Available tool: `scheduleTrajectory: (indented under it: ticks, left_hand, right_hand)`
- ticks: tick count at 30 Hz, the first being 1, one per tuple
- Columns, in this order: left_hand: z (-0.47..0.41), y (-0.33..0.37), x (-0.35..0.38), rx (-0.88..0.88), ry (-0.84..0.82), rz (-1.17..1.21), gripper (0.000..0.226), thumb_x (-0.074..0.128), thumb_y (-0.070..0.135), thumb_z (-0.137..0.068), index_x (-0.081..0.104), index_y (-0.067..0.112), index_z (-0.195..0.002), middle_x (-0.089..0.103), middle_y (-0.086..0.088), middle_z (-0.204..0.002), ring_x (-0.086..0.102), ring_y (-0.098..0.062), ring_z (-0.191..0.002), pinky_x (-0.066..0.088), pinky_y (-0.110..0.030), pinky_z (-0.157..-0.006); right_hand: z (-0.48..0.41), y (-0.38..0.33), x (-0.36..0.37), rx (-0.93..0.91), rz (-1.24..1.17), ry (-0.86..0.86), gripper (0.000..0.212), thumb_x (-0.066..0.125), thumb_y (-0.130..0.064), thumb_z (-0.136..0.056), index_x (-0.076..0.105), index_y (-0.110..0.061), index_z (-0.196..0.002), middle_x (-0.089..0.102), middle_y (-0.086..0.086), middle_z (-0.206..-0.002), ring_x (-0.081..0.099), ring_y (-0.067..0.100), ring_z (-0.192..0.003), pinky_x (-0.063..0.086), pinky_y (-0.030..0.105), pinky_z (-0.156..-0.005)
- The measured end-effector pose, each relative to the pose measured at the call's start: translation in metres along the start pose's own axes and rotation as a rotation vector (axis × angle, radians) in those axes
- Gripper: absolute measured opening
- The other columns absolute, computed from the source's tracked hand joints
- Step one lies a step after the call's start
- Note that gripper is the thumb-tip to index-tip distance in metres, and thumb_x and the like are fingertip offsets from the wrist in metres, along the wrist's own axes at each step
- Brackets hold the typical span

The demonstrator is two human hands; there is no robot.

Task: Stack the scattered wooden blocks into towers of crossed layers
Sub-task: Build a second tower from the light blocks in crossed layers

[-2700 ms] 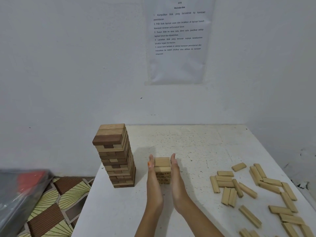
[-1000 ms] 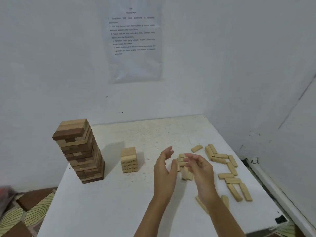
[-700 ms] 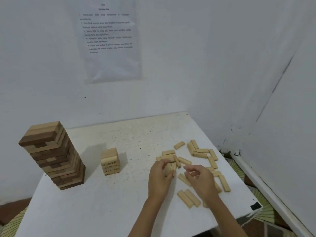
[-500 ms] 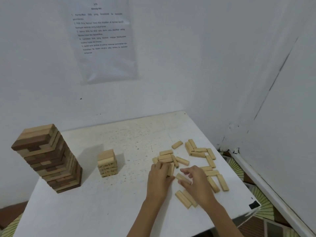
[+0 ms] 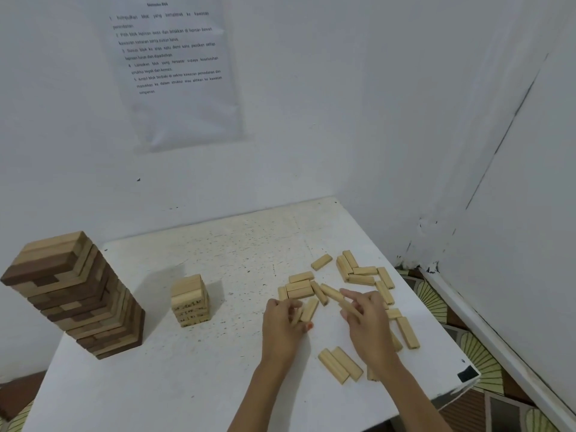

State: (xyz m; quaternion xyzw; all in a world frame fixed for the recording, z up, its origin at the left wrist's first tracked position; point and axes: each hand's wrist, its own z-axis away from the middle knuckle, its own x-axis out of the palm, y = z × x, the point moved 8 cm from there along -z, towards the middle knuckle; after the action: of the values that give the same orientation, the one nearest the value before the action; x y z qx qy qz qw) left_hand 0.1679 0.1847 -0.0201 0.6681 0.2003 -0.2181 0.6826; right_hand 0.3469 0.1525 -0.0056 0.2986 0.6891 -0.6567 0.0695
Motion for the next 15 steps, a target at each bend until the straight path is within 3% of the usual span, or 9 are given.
scheduleTrajectory:
  ticks: [3, 6, 9, 12, 15]
  left_hand:
    - [0.001, 0.004, 0.000, -0.004, 0.021, 0.100, 0.030, 0.081, 0.010, -0.074, 0.061, 0.024, -0.092, 0.053, 0.002, -0.095, 0.051, -0.008, -0.081, 0.040, -0.006, -0.067]
    - [0.001, 0.007, -0.001, -0.023, 0.055, 0.222, 0.031, 0.084, 0.010, -0.069, 0.061, 0.023, -0.084, 0.062, 0.000, -0.087, 0.053, -0.011, -0.074, 0.042, -0.012, -0.061]
    - [0.003, 0.009, -0.004, -0.043, 0.100, 0.368, 0.030, 0.086, 0.007, -0.066, 0.065, 0.015, -0.085, 0.063, -0.001, -0.080, 0.049, -0.009, -0.068, 0.042, -0.012, -0.058]
    - [0.004, 0.006, -0.007, -0.066, 0.143, 0.409, 0.028, 0.086, 0.008, -0.066, 0.068, 0.016, -0.086, 0.064, 0.001, -0.079, 0.051, -0.010, -0.069, 0.043, -0.013, -0.059]
    - [0.006, -0.003, -0.009, -0.104, 0.141, 0.429, 0.026, 0.085, 0.009, -0.067, 0.071, 0.017, -0.088, 0.065, -0.002, -0.081, 0.052, -0.011, -0.071, 0.045, -0.014, -0.059]
  right_hand:
    - [-0.007, -0.002, -0.001, 0.037, -0.033, -0.020, 0.034, 0.048, 0.011, -0.092, 0.058, -0.020, -0.100, 0.039, 0.000, -0.097, 0.053, 0.009, -0.075, 0.044, 0.007, -0.071]
    - [-0.013, -0.003, 0.006, 0.056, -0.039, -0.092, 0.017, 0.054, -0.003, -0.094, 0.054, -0.018, -0.102, 0.040, 0.001, -0.105, 0.049, 0.007, -0.072, 0.040, 0.005, -0.064]
    - [-0.017, -0.002, 0.019, 0.020, 0.061, -0.165, 0.024, 0.065, -0.016, -0.090, 0.053, -0.025, -0.108, 0.041, -0.007, -0.111, 0.047, 0.000, -0.091, 0.039, 0.002, -0.069]
    - [-0.020, -0.001, 0.024, 0.013, 0.200, -0.126, 0.024, 0.066, -0.024, -0.090, 0.059, -0.020, -0.112, 0.048, -0.007, -0.115, 0.052, 0.005, -0.095, 0.044, 0.014, -0.077]
    - [-0.020, -0.003, 0.023, 0.033, 0.290, -0.034, 0.016, 0.065, -0.027, -0.091, 0.065, -0.016, -0.103, 0.053, -0.002, -0.111, 0.059, 0.015, -0.086, 0.051, 0.028, -0.071]
